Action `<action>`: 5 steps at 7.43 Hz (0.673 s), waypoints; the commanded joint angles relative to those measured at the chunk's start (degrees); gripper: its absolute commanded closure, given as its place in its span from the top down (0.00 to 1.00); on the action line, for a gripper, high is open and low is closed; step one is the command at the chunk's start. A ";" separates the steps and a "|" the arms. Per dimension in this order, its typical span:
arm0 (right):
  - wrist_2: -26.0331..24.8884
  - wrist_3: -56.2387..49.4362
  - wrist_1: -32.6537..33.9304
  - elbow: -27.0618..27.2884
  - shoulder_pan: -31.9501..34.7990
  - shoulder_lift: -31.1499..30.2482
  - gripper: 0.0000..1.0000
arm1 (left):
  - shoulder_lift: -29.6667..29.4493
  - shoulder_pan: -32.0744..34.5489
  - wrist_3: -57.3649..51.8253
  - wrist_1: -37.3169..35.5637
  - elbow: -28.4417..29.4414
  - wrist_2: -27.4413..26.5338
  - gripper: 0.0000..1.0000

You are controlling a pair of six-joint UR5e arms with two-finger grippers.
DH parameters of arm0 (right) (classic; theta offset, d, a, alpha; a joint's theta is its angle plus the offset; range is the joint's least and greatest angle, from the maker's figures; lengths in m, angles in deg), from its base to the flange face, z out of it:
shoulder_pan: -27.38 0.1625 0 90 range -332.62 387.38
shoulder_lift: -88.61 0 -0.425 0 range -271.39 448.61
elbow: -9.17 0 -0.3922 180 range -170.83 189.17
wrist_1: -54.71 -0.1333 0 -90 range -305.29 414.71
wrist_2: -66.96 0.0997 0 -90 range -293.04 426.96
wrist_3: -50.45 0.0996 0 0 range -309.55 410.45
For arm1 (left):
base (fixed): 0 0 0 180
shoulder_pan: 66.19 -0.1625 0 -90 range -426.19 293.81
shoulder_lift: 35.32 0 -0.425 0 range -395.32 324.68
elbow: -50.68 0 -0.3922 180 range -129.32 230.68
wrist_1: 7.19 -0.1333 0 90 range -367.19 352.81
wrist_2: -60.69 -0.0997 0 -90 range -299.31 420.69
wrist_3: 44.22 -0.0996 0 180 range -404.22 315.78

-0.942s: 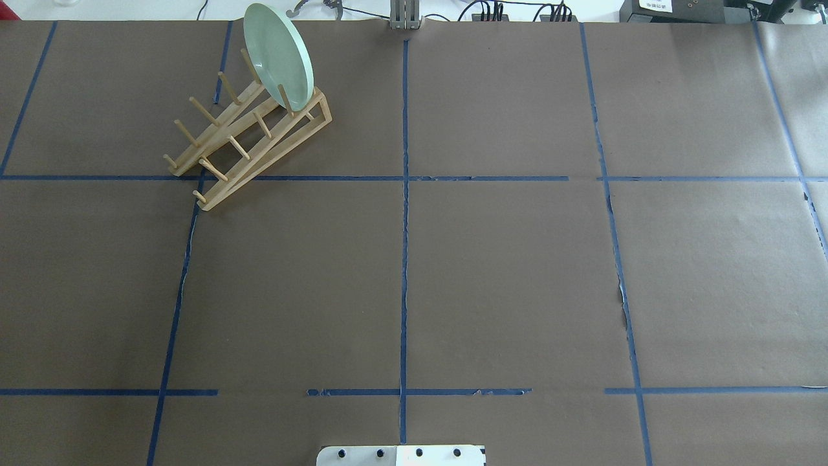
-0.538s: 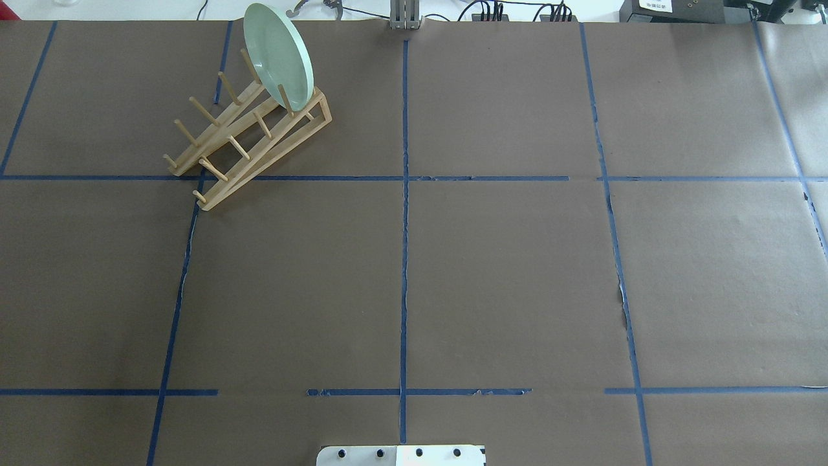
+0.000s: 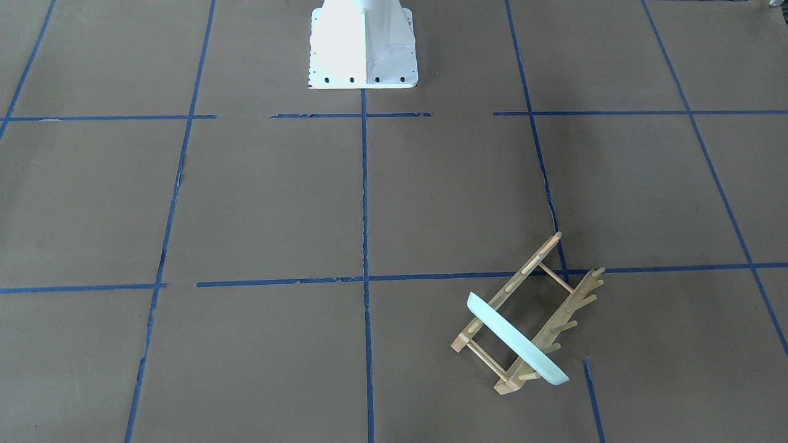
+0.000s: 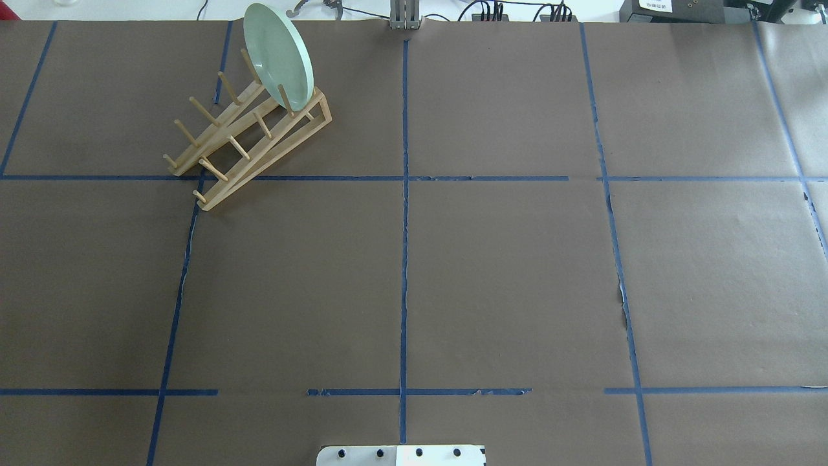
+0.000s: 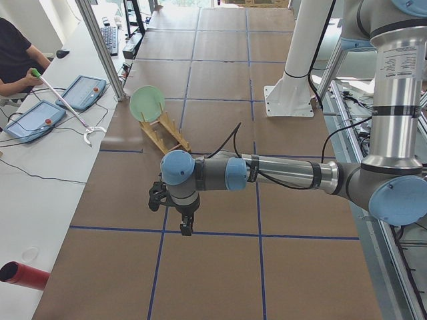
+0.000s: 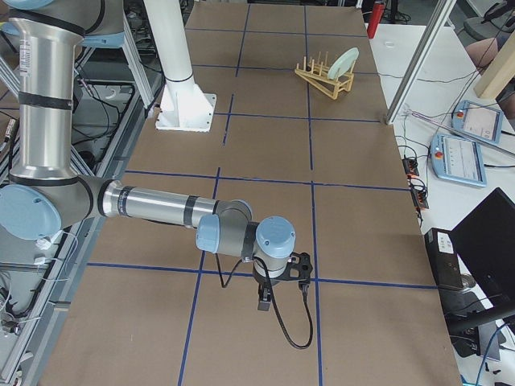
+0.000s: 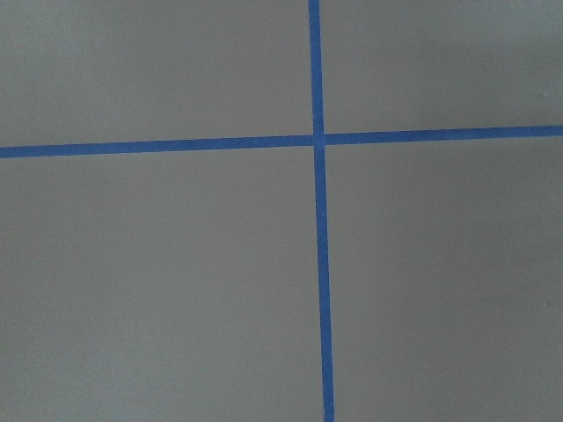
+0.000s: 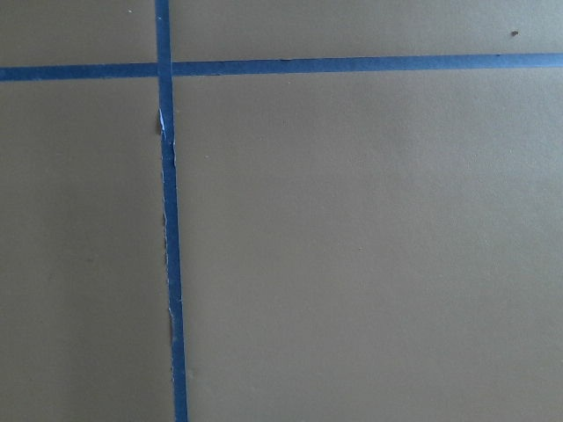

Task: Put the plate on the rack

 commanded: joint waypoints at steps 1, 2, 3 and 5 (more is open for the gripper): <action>0.00 0.00 0.00 0.00 0.00 -0.02 1.00 | 0.02 0.32 -0.04 -0.06 0.76 -0.01 1.00; 0.00 0.00 0.00 0.00 0.00 -0.02 1.00 | -0.16 0.41 -0.04 0.03 1.38 -0.18 1.00; 0.00 0.00 0.00 0.00 0.00 -0.02 1.00 | -0.16 0.76 -0.12 -0.06 1.21 -2.27 1.00; 0.00 0.00 0.00 0.00 0.00 0.07 1.00 | -0.42 0.76 -0.21 0.03 2.26 -2.64 1.00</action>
